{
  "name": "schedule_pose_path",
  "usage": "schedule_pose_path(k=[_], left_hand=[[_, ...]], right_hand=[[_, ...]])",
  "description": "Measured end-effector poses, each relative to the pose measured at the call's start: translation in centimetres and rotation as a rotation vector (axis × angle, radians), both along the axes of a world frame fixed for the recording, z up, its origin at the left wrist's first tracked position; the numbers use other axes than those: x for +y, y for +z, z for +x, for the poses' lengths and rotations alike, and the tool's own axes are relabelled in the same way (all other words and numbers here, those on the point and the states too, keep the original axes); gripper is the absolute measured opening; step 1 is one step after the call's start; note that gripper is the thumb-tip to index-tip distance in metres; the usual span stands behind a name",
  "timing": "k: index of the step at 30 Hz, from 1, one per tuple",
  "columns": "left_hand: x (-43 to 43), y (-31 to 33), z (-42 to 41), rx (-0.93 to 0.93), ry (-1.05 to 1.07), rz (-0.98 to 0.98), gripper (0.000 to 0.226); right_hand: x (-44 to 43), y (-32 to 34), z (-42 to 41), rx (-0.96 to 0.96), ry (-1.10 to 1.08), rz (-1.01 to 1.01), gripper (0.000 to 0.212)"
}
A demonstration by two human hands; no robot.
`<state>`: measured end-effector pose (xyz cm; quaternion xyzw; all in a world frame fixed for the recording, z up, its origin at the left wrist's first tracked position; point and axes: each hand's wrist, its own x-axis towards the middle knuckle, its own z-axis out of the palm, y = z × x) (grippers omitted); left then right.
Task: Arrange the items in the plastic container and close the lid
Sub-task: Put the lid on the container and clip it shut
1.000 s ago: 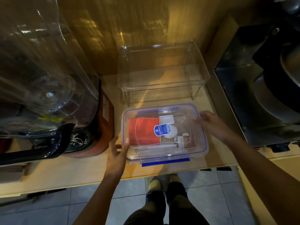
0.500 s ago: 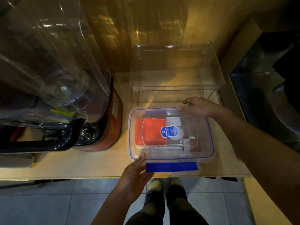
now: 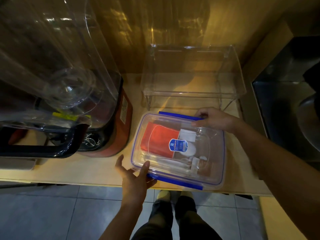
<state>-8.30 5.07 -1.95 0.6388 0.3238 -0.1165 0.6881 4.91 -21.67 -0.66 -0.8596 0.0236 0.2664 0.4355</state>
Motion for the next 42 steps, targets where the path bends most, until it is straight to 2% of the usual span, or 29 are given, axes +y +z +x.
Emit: schedule_pose_path(k=[3, 5, 7, 11, 13, 16, 18, 21, 25, 33, 42], left_hand=[[-0.2, -0.2, -0.8, -0.129, -0.315, 0.301, 0.053], [0.0, -0.5, -1.4, -0.162, -0.520, 0.436, 0.073], [0.3, -0.4, -1.6, -0.218, -0.627, 0.563, 0.091], [0.8, 0.3, -0.4, -0.382, -0.843, 1.306, 0.092], [0.8, 0.9, 0.8, -0.458, -0.983, 1.483, 0.088], [0.9, 0.6, 2.1, -0.844, -1.265, 1.433, 0.078], [0.7, 0.2, 2.5, -1.024, -1.433, 1.369, 0.071], [-0.1, -0.4, 3.3, -1.110, -1.542, 1.360, 0.055], [-0.1, -0.9, 4.2, -1.269, -1.578, 1.398, 0.041], [-0.2, -1.1, 4.3, -1.364, -1.501, 1.296, 0.032], [-0.5, -1.1, 4.0, -1.248, -1.453, 1.173, 0.033]], right_hand=[[0.7, 0.0, -0.4, -0.070, 0.118, -0.052, 0.029], [0.9, -0.1, -1.0, -0.087, 0.114, -0.037, 0.031], [0.9, -0.1, -1.4, -0.093, 0.063, 0.006, 0.031], [0.9, 0.1, -1.5, -0.096, 0.044, 0.026, 0.032], [0.9, 0.2, -1.4, -0.097, 0.047, 0.018, 0.033], [1.0, 0.2, -1.3, -0.099, 0.053, -0.007, 0.034], [1.2, 0.1, -1.2, -0.103, 0.064, -0.039, 0.034], [1.3, 0.1, -1.2, -0.116, 0.071, -0.070, 0.038], [1.4, 0.0, -1.2, -0.125, 0.069, -0.068, 0.044], [1.6, -0.6, -1.5, -0.174, -0.043, -0.053, 0.037], [1.6, -0.3, -1.4, -0.136, -0.070, -0.046, 0.039]])
